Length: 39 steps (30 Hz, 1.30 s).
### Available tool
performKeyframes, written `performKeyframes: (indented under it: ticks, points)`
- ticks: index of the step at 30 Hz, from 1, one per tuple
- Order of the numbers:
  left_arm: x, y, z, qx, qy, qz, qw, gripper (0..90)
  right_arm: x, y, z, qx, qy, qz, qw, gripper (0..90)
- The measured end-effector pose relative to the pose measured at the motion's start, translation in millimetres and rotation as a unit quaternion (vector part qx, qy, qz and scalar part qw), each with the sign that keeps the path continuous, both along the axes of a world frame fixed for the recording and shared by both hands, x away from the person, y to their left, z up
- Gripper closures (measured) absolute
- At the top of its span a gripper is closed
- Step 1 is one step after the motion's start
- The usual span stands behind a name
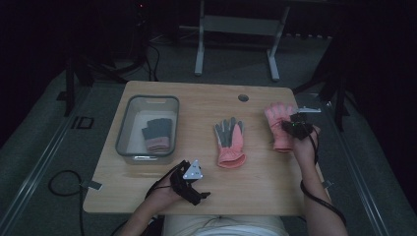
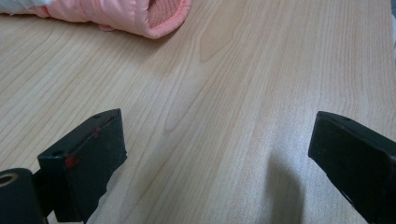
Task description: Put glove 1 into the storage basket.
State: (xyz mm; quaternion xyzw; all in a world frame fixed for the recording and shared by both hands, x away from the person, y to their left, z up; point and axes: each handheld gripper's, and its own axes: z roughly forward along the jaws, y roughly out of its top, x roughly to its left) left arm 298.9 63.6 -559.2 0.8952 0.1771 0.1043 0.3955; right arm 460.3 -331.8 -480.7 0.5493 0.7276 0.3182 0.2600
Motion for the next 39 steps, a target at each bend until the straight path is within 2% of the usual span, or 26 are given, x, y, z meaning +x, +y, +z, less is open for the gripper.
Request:
performKeyframes:
  ticks: [5, 10, 12, 16, 23, 24, 25, 33, 35, 39]
  points:
    - [-0.6, -0.4, -0.1, 0.005, -0.003, -0.004, 1.0000, 3.7, -24.7, 15.6, 17.2, 0.033, -0.012, -0.027, 0.9990, 86.2]
    - [-1.1, -0.3, -0.1, 0.005, -0.005, -0.004, 1.0000, 3.6, -48.5, 31.2, 24.0, 0.038, -0.020, -0.045, 0.9981, 86.2]
    - [-2.0, -0.8, -0.2, 0.004, -0.006, -0.005, 1.0000, 3.7, -55.6, 33.6, 25.8, 0.044, -0.023, -0.047, 0.9976, 86.2]
    - [-2.4, -1.5, 0.3, 0.005, -0.006, -0.008, 0.9999, 3.6, -67.9, 36.5, 25.8, 0.041, -0.029, -0.062, 0.9968, 86.3]
    - [-2.7, -1.3, 1.2, 0.005, -0.009, -0.009, 0.9999, 3.6, -70.7, 37.6, 13.5, 0.044, -0.017, -0.069, 0.9965, 86.4]
    - [-3.0, -1.3, 1.3, 0.006, -0.009, -0.011, 0.9999, 3.6, -70.2, 38.1, 10.0, 0.043, -0.012, -0.069, 0.9966, 86.4]
    - [-3.2, -1.5, 1.1, 0.005, -0.009, -0.011, 0.9999, 3.7, -68.2, 38.4, -0.4, 0.035, -0.005, -0.074, 0.9966, 86.3]
    - [-3.2, -1.7, 0.8, 0.004, -0.007, -0.012, 0.9999, 3.7, -51.6, 38.2, -32.3, 0.036, 0.037, -0.084, 0.9951, 86.0]
    - [-3.3, -1.9, 0.8, 0.003, -0.007, -0.012, 0.9999, 3.7, -48.8, 40.5, -37.3, 0.026, 0.040, -0.082, 0.9955, 85.8]
    - [-3.9, -2.2, 1.2, 0.006, -0.007, -0.016, 0.9998, 3.7, -45.7, 42.4, -43.6, 0.024, 0.040, -0.084, 0.9954, 85.1]
